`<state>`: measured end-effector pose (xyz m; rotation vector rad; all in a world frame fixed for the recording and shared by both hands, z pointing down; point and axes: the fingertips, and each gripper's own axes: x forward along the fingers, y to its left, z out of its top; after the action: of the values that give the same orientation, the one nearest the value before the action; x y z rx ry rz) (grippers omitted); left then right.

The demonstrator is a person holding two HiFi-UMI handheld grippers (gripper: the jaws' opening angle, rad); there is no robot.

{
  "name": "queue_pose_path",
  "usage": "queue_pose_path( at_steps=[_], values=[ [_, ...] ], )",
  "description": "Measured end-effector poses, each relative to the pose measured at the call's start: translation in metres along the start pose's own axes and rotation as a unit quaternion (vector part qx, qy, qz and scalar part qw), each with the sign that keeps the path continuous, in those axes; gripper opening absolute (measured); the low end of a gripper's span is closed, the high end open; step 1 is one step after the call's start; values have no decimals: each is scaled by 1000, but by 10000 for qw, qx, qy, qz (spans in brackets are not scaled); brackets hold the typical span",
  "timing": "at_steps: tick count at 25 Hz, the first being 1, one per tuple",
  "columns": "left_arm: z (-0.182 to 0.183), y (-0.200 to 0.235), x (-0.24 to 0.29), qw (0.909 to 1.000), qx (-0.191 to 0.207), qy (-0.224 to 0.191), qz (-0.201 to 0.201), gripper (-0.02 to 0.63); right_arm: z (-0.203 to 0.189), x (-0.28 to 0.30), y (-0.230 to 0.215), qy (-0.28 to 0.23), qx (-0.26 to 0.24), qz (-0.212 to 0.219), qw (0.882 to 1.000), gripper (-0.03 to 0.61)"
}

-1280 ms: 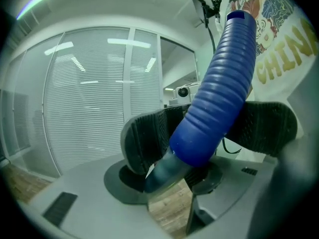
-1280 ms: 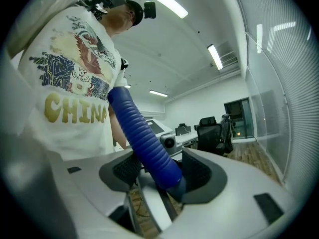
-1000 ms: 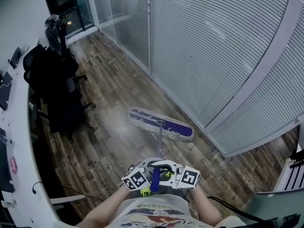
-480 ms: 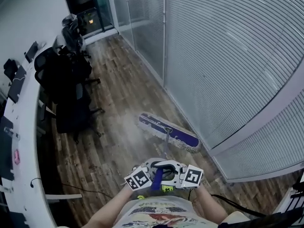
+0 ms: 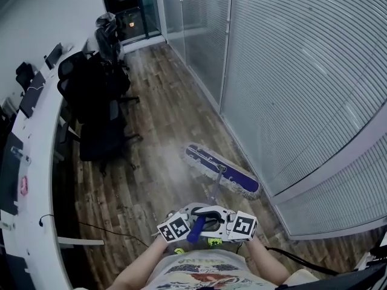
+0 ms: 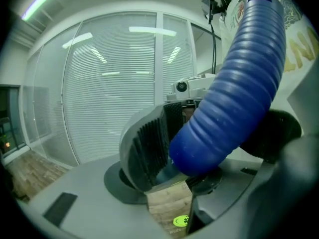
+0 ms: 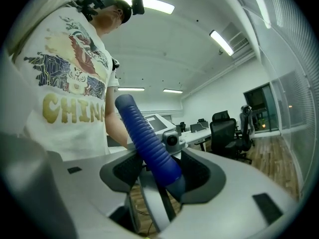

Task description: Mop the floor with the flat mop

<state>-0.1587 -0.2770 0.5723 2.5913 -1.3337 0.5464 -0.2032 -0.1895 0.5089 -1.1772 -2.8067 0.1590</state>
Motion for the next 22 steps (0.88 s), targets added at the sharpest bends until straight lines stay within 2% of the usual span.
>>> queue_pose_path(
  at_steps=[6, 10, 13, 15, 18, 22],
  values=[
    [-25, -44, -83, 9997, -203, -89, 79, 187, 2, 78, 59, -12, 82, 84, 9999, 242],
    [-49, -82, -149, 9990, -344, -113, 252, 187, -3, 140, 112, 63, -73, 323, 9994, 239],
    [-72, -113, -193, 9982, -524, -113, 269, 186, -6, 184, 148, 55, 107, 441, 9990, 238],
    [-83, -124, -216, 9973, -593, -149, 411, 184, -10, 207, 166, 115, 0, 593, 9982, 238],
    [-95, -136, -235, 9966, -651, -177, 481, 184, -12, 225, 182, 141, -92, 698, 9974, 238],
    [-85, -137, -230, 9980, -477, -214, 352, 184, -12, 220, 181, 112, -183, 529, 9984, 238]
  ],
)
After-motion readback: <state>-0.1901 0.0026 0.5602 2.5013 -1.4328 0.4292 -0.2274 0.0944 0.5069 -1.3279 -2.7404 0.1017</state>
